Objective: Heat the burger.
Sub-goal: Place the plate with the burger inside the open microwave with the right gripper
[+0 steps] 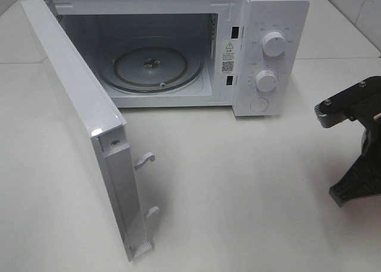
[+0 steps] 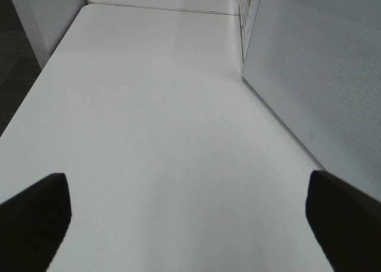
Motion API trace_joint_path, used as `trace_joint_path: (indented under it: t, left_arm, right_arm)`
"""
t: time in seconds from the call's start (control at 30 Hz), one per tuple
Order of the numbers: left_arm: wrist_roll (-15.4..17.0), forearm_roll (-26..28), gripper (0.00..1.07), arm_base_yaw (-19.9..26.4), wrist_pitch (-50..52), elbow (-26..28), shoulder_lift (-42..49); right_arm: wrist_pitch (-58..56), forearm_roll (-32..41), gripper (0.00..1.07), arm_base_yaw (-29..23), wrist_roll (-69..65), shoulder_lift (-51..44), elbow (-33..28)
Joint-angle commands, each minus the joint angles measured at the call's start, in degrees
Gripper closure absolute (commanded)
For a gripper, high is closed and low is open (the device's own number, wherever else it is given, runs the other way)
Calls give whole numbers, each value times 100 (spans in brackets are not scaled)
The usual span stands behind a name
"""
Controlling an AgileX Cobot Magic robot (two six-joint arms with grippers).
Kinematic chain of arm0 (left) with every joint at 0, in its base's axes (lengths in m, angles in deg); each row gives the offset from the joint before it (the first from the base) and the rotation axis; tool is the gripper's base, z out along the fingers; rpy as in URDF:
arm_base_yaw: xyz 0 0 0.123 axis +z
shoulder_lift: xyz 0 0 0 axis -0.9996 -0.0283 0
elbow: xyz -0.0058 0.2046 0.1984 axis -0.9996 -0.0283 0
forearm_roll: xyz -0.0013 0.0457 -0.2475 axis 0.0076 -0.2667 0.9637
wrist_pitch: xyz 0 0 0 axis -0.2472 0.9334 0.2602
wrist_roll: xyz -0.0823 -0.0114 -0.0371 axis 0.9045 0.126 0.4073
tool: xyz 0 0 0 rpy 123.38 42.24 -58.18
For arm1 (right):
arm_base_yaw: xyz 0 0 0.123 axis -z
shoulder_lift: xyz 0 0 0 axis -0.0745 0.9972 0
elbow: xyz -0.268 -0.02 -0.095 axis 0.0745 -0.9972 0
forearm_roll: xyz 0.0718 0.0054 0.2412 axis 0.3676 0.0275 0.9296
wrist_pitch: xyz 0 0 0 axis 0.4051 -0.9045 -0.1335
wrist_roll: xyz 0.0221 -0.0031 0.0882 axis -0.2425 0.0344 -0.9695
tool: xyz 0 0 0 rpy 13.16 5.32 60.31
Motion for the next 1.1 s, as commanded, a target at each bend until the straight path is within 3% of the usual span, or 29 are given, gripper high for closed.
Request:
trace_joint_path:
  t: [0.03,0.8,1.1]
  left_arm:
    - [17,29,7,11,6,-11,69]
    - [17,29,7,11,6,-11,69]
    - [17,29,7,11,6,-11,69]
  right_arm:
    - [-321,-275,107,-350,80,-92,0]
    - [-395,-292,107,-2326,728,-92,0]
    - [155,-292,107,-2395,1501,-92,0]
